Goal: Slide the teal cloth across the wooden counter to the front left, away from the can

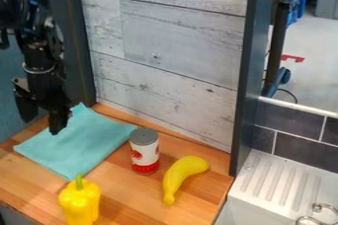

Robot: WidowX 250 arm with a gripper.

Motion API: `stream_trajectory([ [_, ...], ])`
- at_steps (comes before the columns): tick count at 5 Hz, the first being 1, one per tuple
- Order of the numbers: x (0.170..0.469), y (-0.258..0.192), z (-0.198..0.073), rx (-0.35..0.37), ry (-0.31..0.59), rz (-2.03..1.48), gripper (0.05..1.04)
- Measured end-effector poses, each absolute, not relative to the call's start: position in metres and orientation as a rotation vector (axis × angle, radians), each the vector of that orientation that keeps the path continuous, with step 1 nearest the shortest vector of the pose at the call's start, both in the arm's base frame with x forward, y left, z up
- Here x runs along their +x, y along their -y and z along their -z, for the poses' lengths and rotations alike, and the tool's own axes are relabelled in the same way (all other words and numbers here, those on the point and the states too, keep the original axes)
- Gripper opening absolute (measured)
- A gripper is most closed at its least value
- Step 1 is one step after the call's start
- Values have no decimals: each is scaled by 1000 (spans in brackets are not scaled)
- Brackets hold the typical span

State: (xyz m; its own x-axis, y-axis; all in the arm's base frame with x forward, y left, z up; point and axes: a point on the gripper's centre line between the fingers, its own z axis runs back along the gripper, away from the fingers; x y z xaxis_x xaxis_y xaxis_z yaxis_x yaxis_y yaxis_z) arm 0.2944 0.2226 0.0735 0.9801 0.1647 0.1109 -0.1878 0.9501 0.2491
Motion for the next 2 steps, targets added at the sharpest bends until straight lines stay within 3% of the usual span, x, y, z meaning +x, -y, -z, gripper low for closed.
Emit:
stream_trajectory([
  [2,304,-225,-27,237,70,-236,996],
])
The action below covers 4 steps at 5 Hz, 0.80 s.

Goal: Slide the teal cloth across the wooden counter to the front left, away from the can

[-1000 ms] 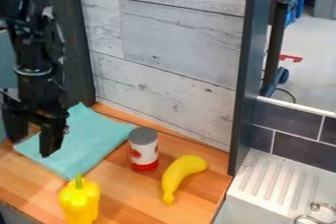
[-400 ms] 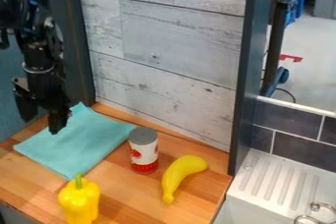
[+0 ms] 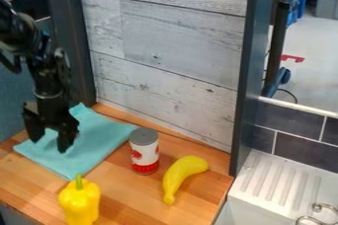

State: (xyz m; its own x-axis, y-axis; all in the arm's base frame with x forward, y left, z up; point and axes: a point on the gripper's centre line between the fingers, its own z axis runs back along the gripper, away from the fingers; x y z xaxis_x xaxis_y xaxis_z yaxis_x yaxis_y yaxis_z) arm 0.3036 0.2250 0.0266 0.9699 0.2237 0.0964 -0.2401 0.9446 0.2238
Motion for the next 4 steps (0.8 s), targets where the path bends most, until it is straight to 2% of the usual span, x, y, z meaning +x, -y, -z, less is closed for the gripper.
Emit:
stream_trajectory([
  [1,312,-219,-12,175,128,-262,996],
  [2,313,-222,-7,144,140,-274,996],
  [3,303,-217,-6,135,103,-265,998],
  [4,260,-194,-4,108,-26,-269,998],
])
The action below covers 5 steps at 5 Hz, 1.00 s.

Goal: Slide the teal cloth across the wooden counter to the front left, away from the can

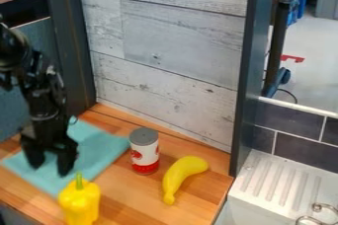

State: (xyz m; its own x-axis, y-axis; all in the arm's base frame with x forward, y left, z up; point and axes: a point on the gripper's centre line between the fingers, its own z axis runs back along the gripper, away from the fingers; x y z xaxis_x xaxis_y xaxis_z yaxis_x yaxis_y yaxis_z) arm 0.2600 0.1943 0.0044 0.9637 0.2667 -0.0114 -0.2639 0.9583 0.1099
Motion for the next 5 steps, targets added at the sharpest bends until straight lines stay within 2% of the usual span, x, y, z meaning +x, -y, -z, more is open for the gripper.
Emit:
stream_trajectory([
  [1,226,-182,-2,77,-83,-300,998],
  [2,209,-182,1,62,-109,-332,998],
  [4,210,-197,-1,71,-94,-322,999],
  [5,211,-205,-9,124,-64,-368,999],
])
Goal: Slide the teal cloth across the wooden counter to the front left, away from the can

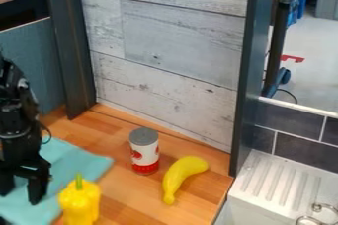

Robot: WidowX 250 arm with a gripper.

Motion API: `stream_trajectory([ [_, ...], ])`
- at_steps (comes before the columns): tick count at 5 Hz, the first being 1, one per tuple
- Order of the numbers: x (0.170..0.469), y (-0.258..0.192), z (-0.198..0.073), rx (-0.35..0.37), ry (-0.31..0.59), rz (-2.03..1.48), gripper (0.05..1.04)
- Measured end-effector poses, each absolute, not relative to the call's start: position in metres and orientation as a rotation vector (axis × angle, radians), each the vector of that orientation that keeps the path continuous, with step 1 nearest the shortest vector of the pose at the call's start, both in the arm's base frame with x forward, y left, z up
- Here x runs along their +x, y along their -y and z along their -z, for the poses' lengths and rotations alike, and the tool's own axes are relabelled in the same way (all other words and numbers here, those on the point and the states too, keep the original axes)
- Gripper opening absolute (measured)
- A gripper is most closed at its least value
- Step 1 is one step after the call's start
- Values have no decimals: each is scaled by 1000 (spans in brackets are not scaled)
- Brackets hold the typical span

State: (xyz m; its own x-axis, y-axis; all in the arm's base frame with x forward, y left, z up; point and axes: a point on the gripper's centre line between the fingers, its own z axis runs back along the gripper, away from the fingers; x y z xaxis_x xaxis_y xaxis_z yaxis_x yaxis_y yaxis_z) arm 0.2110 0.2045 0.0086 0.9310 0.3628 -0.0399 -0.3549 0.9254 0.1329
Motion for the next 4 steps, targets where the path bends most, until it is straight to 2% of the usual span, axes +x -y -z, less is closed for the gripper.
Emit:
stream_trajectory([
  [1,214,-192,-49,196,-48,-376,999],
  [2,204,-163,-93,215,-35,-408,999],
  [3,194,-127,-134,229,28,-398,999],
  [4,192,-85,-137,160,-51,-294,999],
])
